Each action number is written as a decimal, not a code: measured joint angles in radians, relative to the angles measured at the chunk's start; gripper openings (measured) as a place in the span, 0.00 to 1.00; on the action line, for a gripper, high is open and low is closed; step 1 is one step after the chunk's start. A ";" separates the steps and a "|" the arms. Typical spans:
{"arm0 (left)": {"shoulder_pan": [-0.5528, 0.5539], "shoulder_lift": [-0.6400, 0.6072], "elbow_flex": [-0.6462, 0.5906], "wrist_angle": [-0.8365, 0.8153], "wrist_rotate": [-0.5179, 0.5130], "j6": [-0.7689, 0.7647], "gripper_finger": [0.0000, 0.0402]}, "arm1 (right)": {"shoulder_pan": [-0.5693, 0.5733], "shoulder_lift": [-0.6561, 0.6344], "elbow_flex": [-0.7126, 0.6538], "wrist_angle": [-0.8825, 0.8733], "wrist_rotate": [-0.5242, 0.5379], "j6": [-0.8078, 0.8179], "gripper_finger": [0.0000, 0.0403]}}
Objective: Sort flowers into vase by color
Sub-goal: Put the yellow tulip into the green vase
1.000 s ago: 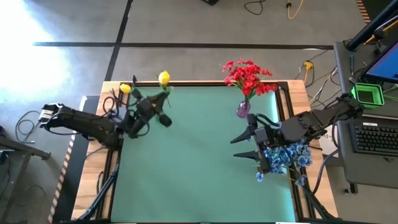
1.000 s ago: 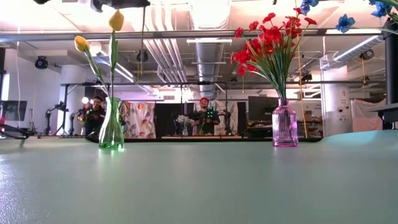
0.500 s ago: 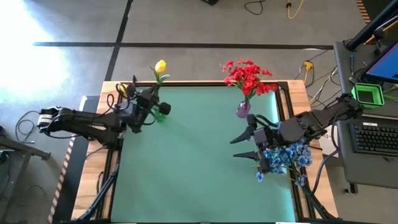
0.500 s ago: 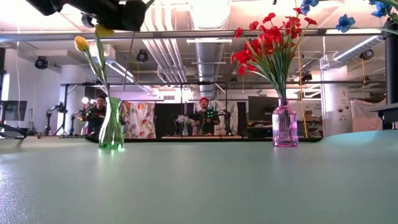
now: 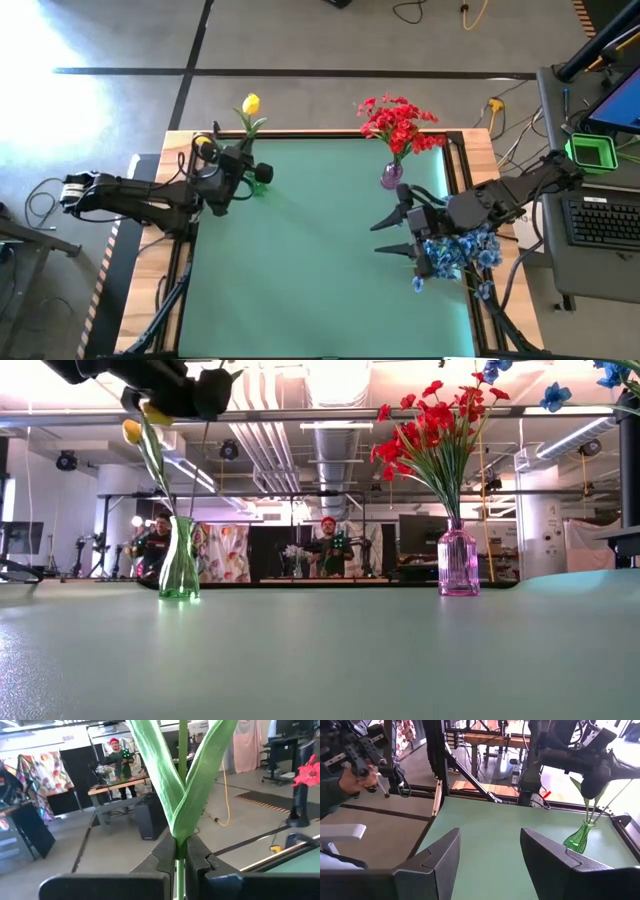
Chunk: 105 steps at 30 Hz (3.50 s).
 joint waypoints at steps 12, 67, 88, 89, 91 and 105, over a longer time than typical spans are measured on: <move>-0.002 0.000 0.002 -0.064 -0.018 -0.066 0.00 | 0.000 0.001 0.000 -0.001 0.001 0.000 0.49; 0.108 0.001 0.049 -0.074 -0.021 -0.109 0.00 | 0.000 0.001 0.000 -0.002 0.001 0.000 0.49; 0.152 0.054 0.048 -0.111 -0.062 -0.205 0.00 | 0.000 0.001 -0.001 -0.045 0.001 0.001 0.49; 0.152 0.055 0.048 -0.117 -0.062 -0.206 0.00 | 0.000 0.001 -0.001 -0.045 0.001 0.001 0.49; 0.152 0.055 0.047 -0.131 -0.062 -0.207 0.00 | 0.000 0.001 -0.001 -0.045 0.001 0.001 0.49; 0.151 0.055 0.047 -0.167 -0.065 -0.278 0.03 | 0.000 0.001 -0.001 -0.044 0.001 0.001 0.49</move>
